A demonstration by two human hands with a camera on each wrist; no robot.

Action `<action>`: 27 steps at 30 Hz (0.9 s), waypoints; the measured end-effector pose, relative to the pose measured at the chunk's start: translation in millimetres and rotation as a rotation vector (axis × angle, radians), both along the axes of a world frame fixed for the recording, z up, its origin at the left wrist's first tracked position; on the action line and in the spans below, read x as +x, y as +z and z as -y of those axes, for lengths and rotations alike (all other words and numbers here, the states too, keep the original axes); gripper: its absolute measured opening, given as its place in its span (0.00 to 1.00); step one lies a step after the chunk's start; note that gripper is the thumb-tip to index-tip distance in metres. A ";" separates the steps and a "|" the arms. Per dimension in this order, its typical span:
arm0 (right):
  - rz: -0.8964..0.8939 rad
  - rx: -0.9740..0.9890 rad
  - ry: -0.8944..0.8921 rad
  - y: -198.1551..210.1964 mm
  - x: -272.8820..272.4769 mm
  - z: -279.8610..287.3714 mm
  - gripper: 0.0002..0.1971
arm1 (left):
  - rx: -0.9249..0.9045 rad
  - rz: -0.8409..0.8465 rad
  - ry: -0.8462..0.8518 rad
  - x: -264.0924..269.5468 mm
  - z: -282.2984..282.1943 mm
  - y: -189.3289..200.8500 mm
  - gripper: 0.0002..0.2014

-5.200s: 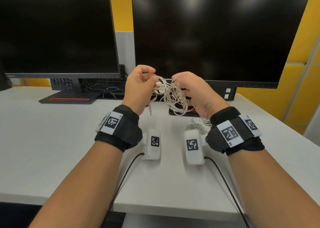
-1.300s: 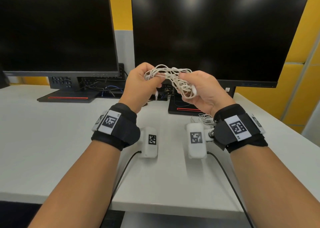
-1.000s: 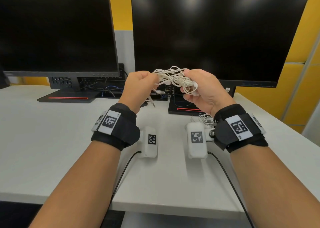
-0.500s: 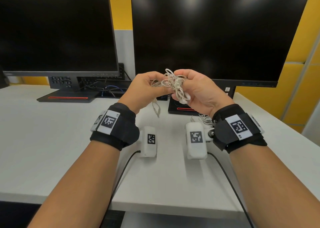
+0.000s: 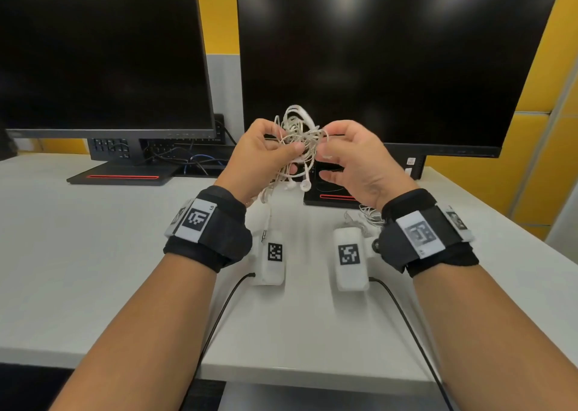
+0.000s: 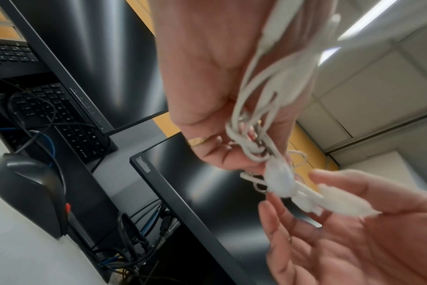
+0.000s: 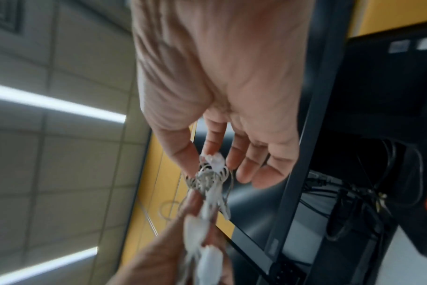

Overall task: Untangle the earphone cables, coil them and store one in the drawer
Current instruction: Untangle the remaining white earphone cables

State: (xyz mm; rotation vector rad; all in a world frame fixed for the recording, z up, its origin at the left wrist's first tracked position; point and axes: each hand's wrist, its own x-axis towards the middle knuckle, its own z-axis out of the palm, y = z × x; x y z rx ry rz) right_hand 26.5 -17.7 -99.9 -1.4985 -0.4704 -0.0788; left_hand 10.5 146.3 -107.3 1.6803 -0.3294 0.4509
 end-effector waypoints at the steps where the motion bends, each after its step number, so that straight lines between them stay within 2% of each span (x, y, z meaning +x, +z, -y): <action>1: 0.030 -0.063 -0.018 -2.3 0.8 -1.8 0.10 | 0.035 0.002 -0.016 -0.2 -0.1 -0.2 0.06; 3: 0.059 -0.085 -0.033 -4.8 2.7 -2.0 0.07 | 0.110 -0.005 -0.059 -2.1 -0.1 0.2 0.03; 5: 0.051 -0.038 0.009 -5.4 4.4 0.9 0.09 | 0.169 -0.032 -0.093 -2.6 0.2 0.3 0.05; 9: 0.035 -0.004 0.050 -5.7 5.5 2.4 0.14 | 0.166 -0.043 -0.075 -2.3 2.0 1.5 0.02; 13: 0.012 0.004 0.111 -3.7 4.6 1.0 0.12 | 0.112 -0.017 0.006 2.1 0.1 -0.2 0.06; 17: -0.004 0.034 0.205 -2.1 2.9 3.0 0.11 | 0.179 0.010 0.066 4.9 -0.6 -0.6 0.12; 20: -0.054 0.136 0.283 -2.1 2.0 4.9 0.11 | 0.197 0.022 0.068 4.2 -3.2 0.6 0.16; 23: -0.060 0.193 0.357 -1.7 1.4 7.5 0.10 | 0.123 0.005 0.022 1.9 -7.2 1.9 0.16; 27: -0.003 0.136 0.274 -1.7 2.5 7.0 0.14 | -0.099 -0.072 -0.149 -4.0 -7.9 6.8 0.13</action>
